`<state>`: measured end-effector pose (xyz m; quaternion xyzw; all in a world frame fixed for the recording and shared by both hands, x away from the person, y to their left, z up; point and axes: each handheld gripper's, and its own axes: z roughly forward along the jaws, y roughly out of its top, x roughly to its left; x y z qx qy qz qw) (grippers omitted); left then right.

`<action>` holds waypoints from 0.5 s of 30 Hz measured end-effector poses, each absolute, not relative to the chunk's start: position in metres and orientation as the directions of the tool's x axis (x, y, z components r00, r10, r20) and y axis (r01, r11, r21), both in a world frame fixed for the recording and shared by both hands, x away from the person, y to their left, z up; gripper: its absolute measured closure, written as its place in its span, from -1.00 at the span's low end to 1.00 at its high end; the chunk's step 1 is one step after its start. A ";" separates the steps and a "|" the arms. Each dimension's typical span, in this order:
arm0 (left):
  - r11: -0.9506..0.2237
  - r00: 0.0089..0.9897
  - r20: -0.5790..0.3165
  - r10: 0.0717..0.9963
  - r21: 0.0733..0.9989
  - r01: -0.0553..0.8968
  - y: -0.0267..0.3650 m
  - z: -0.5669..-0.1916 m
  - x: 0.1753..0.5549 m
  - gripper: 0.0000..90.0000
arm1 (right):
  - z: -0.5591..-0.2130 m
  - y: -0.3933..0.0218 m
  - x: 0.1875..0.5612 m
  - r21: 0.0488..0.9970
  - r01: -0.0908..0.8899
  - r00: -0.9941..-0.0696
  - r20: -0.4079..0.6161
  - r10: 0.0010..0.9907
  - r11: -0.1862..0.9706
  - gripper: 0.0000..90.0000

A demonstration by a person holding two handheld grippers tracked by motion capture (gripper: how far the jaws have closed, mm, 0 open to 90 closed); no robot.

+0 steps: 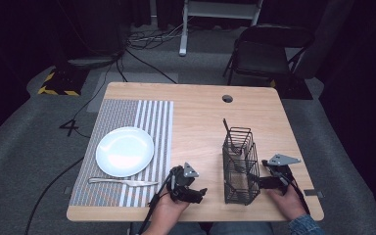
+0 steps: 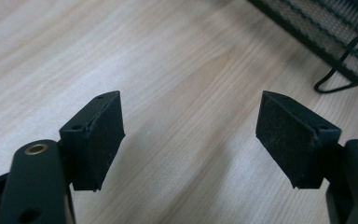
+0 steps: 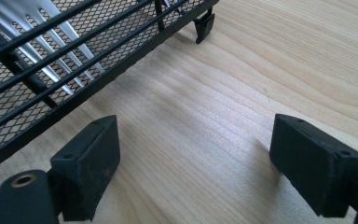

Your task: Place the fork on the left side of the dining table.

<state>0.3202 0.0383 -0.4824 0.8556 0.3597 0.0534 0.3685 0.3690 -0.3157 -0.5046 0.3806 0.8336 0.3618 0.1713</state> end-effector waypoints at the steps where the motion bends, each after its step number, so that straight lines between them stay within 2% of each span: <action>1: -0.470 0.736 -0.174 0.655 0.669 0.576 0.038 -0.482 0.320 -0.47 | -0.505 -0.316 0.369 0.734 0.511 -0.651 -0.010 0.759 0.449 -0.64; 7: -0.457 0.743 -0.174 0.646 0.691 0.560 0.041 -0.467 0.320 -0.38 | -0.505 -0.316 0.369 0.734 0.510 -0.651 -0.011 0.759 0.449 -0.64; 10: -0.457 0.744 -0.160 0.649 0.700 0.549 0.043 -0.457 0.319 -0.25 | -0.505 -0.316 0.369 0.734 0.510 -0.651 -0.011 0.759 0.449 -0.64; 15: -0.420 0.742 -0.185 0.645 0.725 0.546 0.048 -0.438 0.321 -0.21 | -0.505 -0.316 0.369 0.734 0.510 -0.652 -0.011 0.759 0.449 -0.64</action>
